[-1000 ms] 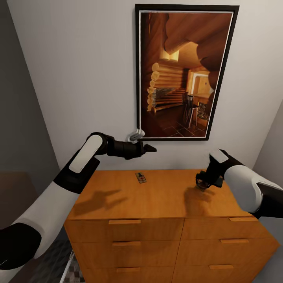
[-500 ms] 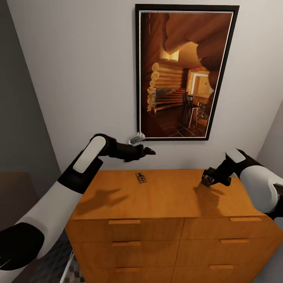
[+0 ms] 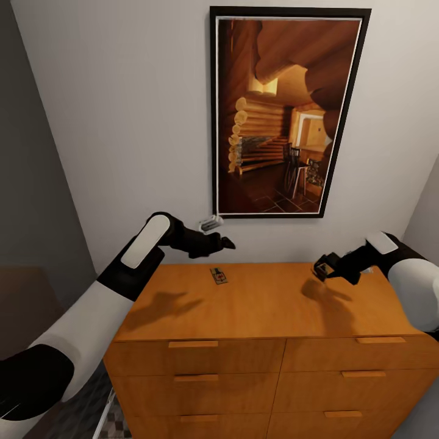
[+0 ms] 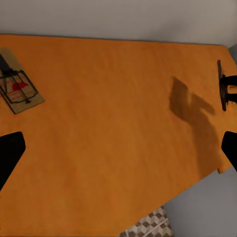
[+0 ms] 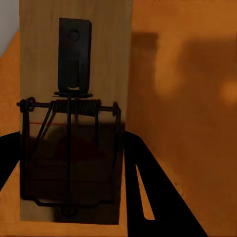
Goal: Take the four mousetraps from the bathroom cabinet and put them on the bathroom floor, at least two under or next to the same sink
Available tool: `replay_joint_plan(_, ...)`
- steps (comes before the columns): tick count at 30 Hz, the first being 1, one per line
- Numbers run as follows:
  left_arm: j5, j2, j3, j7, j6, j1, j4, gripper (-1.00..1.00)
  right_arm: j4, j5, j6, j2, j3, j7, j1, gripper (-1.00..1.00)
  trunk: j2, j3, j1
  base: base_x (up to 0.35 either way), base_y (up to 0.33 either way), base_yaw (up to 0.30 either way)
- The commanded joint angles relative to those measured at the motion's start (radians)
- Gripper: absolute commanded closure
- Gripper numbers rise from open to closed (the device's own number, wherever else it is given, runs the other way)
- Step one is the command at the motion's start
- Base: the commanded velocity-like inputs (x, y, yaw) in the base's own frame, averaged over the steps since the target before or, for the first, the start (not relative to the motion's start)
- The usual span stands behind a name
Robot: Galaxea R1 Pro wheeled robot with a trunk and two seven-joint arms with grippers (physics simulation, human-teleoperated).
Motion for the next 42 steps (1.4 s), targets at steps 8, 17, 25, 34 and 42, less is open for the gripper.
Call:
replay_joint_plan(8,0.009,0.000,0.000,0.022,0.000,-0.001,0.016,-1.00,0.001,-0.013,0.002,-0.008,0.000,0.127,-0.001,1.00,-0.001,-0.001,0.000,0.000,0.000,0.000)
replay_joint_plan(17,0.007,0.003,0.000,0.024,0.000,-0.001,0.025,-1.00,0.002,-0.013,0.002,-0.009,0.002,0.319,-0.001,1.00,-0.001,-0.001,0.000,0.000,0.000,0.000)
replay_joint_plan(25,0.007,0.004,0.001,0.025,-0.001,-0.001,0.026,-1.00,0.001,-0.013,0.002,-0.008,0.004,0.499,-0.001,1.00,-0.001,-0.001,0.000,0.000,0.000,0.000)
replay_joint_plan(34,0.006,0.002,0.001,0.027,-0.001,-0.001,0.027,-1.00,0.001,-0.013,0.002,-0.008,0.006,0.664,-0.001,1.00,-0.001,-0.001,0.000,0.000,0.000,0.000)
replay_joint_plan(42,0.005,0.001,0.003,0.035,-0.002,-0.001,0.027,-1.00,0.000,-0.012,0.002,-0.008,0.025,0.775,-0.001,1.00,-0.001,-0.001,0.000,0.000,0.000,0.000)
